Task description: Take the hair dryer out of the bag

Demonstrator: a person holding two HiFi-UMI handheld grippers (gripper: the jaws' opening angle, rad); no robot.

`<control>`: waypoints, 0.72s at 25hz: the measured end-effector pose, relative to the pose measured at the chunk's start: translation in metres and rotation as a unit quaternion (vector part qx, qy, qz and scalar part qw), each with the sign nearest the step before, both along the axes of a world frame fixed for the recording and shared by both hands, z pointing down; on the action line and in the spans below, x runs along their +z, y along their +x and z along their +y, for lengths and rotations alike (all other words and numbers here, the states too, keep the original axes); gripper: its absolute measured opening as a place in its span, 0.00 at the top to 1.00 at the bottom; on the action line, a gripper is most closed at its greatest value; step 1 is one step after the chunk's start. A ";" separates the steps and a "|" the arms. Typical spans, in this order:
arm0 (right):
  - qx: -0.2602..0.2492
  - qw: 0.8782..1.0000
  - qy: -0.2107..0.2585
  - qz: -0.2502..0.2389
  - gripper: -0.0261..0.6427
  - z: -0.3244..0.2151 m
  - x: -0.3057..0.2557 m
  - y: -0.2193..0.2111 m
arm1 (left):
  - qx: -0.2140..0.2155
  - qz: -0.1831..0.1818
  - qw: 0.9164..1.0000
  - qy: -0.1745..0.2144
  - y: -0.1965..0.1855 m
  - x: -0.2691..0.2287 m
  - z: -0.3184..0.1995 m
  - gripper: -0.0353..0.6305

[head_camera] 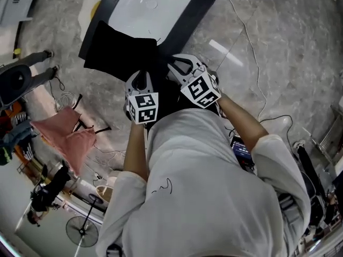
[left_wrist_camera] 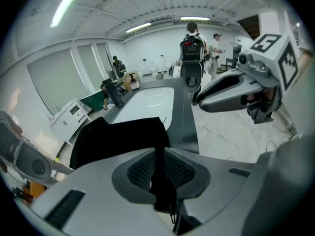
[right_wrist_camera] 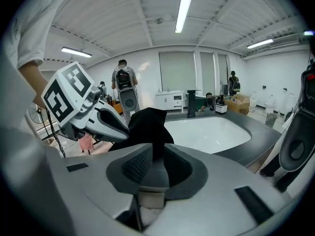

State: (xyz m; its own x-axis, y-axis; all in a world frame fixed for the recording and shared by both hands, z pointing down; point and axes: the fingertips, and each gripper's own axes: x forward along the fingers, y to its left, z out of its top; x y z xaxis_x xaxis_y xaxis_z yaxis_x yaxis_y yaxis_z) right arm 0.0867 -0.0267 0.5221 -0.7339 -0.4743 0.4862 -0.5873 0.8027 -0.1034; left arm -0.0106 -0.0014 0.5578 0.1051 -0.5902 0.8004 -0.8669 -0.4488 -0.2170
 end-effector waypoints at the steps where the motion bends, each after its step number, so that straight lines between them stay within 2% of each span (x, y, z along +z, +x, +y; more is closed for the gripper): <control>1: 0.001 1.000 -0.008 -0.002 0.86 0.002 0.004 0.000 | 0.006 -0.015 1.000 -0.010 -0.001 0.006 0.002 0.84; 5: 0.006 1.000 -0.021 -0.004 0.86 0.000 0.014 0.003 | 0.022 -0.053 0.998 -0.033 0.000 0.023 0.000 0.80; 8: 0.012 1.000 -0.021 -0.001 0.86 -0.002 0.016 0.006 | 0.043 -0.082 0.994 -0.052 -0.002 0.038 0.000 0.71; 11: 0.020 0.999 -0.028 0.001 0.86 -0.001 0.019 0.007 | 0.056 -0.092 0.991 -0.076 -0.006 0.051 0.004 0.68; 14: 0.023 0.999 -0.031 0.000 0.86 -0.004 0.018 0.002 | 0.057 -0.105 0.989 -0.083 -0.015 0.058 0.000 0.67; 18: 0.019 0.999 -0.032 -0.003 0.86 -0.007 0.016 -0.006 | 0.042 -0.094 0.990 -0.096 -0.026 0.065 -0.004 0.68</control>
